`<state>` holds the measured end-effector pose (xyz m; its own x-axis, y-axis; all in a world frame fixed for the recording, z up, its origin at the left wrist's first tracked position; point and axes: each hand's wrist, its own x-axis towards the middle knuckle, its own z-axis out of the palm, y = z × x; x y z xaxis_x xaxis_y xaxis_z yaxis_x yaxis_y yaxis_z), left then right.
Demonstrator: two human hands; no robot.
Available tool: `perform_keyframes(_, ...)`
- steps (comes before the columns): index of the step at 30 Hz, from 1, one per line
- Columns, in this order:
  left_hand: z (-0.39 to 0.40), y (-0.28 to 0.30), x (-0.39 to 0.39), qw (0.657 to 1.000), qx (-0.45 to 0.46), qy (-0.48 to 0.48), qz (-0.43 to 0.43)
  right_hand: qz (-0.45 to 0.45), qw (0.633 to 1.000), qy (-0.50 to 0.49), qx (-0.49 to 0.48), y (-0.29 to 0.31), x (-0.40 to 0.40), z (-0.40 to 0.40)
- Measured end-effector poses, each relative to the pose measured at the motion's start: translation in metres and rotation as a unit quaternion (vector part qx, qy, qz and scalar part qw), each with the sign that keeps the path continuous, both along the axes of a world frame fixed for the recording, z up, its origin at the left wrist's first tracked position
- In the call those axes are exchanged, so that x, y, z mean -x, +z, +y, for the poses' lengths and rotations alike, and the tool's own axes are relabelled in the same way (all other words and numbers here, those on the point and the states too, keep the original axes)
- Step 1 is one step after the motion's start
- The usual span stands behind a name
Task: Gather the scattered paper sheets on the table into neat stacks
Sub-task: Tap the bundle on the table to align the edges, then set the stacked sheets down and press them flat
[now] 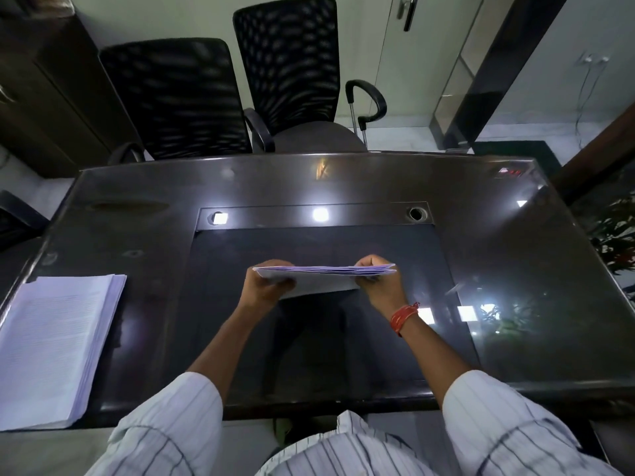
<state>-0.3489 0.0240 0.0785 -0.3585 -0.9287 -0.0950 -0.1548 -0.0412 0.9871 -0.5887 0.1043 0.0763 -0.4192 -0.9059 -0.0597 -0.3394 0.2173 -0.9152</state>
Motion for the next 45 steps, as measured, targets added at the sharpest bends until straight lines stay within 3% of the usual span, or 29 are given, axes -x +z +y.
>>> perform_keyframes(3, 0.003, 0.01, 0.007, 0.998, -0.022, 0.051, -0.014, 0.011, 0.999, 0.001, 0.051, 0.017, 0.001, -0.005)
perform_keyframes(6, 0.007, 0.019, 0.007, 0.999, -0.001, 0.032, 0.019, 0.025, 0.997, 0.015, 0.074, 0.023, 0.005, -0.002)
perform_keyframes(11, 0.012, -0.008, 0.012, 0.994, -0.083, 0.064, -0.036, -0.034, 0.998, 0.003, -0.043, -0.004, -0.001, -0.001)
perform_keyframes(15, 0.002, -0.016, 0.002, 0.976, -0.135, 0.155, -0.078, -0.094, 0.994, -0.018, -0.046, -0.008, -0.021, -0.014)
perform_keyframes(17, -0.003, -0.014, -0.009, 0.975, -0.131, 0.15, -0.094, -0.119, 0.992, -0.012, -0.052, -0.008, -0.035, -0.022)
perform_keyframes(27, -0.017, -0.021, -0.212, 0.948, -0.155, 0.225, -0.164, -0.132, 0.972, 0.084, -0.175, -0.034, -0.233, -0.072)
perform_keyframes(35, -0.062, -0.022, -0.449, 0.91, -0.157, 0.303, -0.235, -0.119, 0.961, 0.098, -0.231, -0.054, -0.465, -0.118)
perform_keyframes(45, -0.095, -0.043, -0.535, 0.903, -0.122, 0.296, -0.287, -0.012, 0.957, 0.117, -0.266, -0.07, -0.573, -0.157)
